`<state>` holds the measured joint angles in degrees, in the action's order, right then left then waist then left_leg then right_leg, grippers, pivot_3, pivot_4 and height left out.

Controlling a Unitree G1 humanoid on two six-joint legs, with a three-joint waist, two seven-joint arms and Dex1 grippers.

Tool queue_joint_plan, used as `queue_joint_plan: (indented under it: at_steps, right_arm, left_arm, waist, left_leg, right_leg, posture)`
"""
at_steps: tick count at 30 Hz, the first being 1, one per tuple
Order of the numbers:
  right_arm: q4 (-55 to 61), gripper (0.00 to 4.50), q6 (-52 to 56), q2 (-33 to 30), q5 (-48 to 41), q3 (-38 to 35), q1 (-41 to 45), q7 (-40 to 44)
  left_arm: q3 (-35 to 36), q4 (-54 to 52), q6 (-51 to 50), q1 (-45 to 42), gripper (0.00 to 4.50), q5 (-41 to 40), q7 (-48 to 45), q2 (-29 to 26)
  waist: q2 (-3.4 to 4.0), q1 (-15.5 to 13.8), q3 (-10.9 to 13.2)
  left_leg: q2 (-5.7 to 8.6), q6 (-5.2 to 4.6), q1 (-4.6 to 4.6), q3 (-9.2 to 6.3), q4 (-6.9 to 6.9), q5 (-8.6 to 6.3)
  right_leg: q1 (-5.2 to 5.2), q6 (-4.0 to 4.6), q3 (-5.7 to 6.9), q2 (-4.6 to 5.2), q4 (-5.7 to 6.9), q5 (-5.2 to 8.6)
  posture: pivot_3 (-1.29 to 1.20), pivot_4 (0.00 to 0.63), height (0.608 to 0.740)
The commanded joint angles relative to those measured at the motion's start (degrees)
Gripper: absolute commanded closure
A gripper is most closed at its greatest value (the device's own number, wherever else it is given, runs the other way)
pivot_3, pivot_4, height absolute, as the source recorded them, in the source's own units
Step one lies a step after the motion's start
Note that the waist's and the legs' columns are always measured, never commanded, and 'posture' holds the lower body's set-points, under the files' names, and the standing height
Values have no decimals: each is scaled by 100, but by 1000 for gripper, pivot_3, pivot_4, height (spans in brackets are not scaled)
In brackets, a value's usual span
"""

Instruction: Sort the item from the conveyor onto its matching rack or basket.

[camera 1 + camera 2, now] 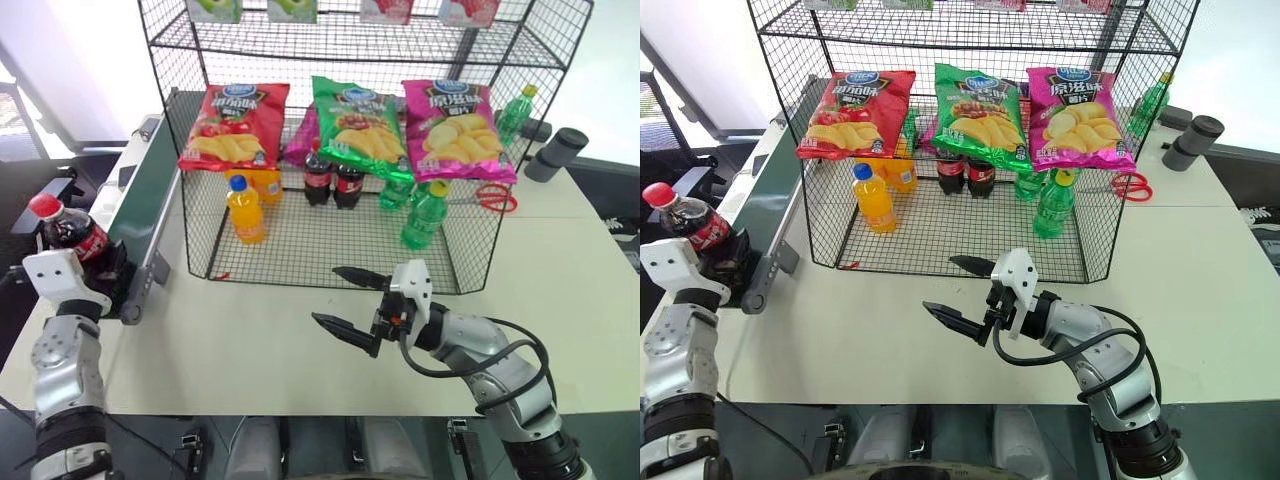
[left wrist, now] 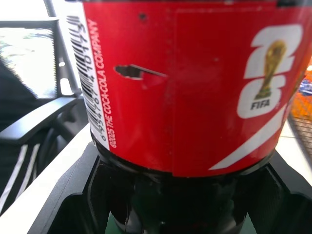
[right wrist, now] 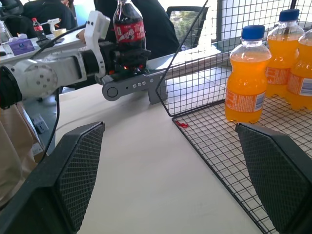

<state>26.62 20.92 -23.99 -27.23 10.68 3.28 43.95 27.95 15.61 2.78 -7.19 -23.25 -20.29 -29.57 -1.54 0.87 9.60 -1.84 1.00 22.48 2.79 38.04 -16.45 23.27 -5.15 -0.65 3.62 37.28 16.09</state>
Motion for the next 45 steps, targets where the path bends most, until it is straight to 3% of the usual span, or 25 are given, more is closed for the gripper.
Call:
queue_joint_plan:
  at_steps: [1, 7, 12, 15, 22, 35, 40, 43, 44, 45]
  right_arm:
    - [122, 0, -108, -38, -73, -63, -78, 93]
    - [55, 0, -98, -41, -104, -155, -44, 136]
    - [-12, 0, -51, -173, -168, -333, 154, 250]
    - [15, 0, -26, -180, -235, -355, 235, 285]
    - [306, 0, 169, 175, -447, -251, 506, -21]
    - [307, 0, 271, 288, -475, -145, 617, -168]
    - [315, 1484, 337, 306, -531, -123, 602, -162]
    - [314, 1490, 313, 323, -471, -107, 604, -186]
    - [312, 1490, 308, 331, -455, -103, 607, -193]
    - [293, 1490, 300, 342, -441, -104, 619, -199]
  left_arm:
    - [149, -1173, -336, 171, 1506, -511, -729, -493]
    - [-287, -2652, -1315, 728, 1506, -1213, -1886, -947]
    - [-1474, -3418, -1746, 653, 1506, -903, -2549, -1180]
    - [-2006, -3487, -1771, 385, 1506, -746, -2649, -1015]
    - [-3516, -2993, -1467, -635, 1506, -305, -3306, -39]
    - [-4159, -2360, -1037, -1311, 1506, 141, -4051, 513]
    - [-4152, -2490, -1148, -1236, 1506, 146, -4061, 517]
    - [-4110, -2559, -1382, -1178, 1506, 36, -4041, 493]
    - [-4097, -2567, -1431, -1169, 472, 23, -4028, 487]
    - [-4074, -2565, -1441, -1140, 111, 41, -4010, 462]
  waist:
    - [-4, 8, -1]
    - [-2, 14, 1]
    - [7, 14, 5]
    - [9, 9, 7]
    - [14, -5, 9]
    - [14, -15, 9]
    - [14, -13, 10]
    - [14, -14, 9]
    - [14, -14, 9]
    - [14, -14, 9]
  left_leg:
    - [0, 1, 1, 0, -2, 0]
    - [3, 4, 3, 1, -13, -2]
    - [4, 5, 3, 1, -14, -3]
    - [4, 4, 4, 3, -15, -2]
    - [6, 1, 8, 8, -15, 0]
    - [5, -4, 9, 7, 5, 1]
    - [1, -5, 8, 4, 5, 0]
    - [1, -5, 8, 4, 5, 0]
    - [1, -5, 8, 4, 5, 0]
    - [1, -5, 8, 4, 5, 0]
  right_leg:
    - [1, 1, 0, 2, -3, 0]
    - [2, 23, -1, 18, -18, 12]
    - [2, 35, -2, 19, -19, 17]
    - [5, 36, -3, 19, -19, 17]
    - [9, 13, -4, 7, -16, 5]
    - [4, 4, -4, -38, -7, 3]
    - [4, 2, -5, -44, -4, 2]
    - [4, 2, -5, -44, -4, 2]
    - [4, 2, -5, -44, -4, 2]
    - [4, 2, -5, -44, -4, 2]
  posture:
    - [0, 150, 740]
    - [0, 150, 740]
    - [0, 150, 740]
    - [0, 150, 740]
    - [0, 150, 740]
    - [0, 150, 740]
    - [0, 150, 740]
    - [0, 150, 740]
    - [0, 150, 740]
    - [0, 150, 740]
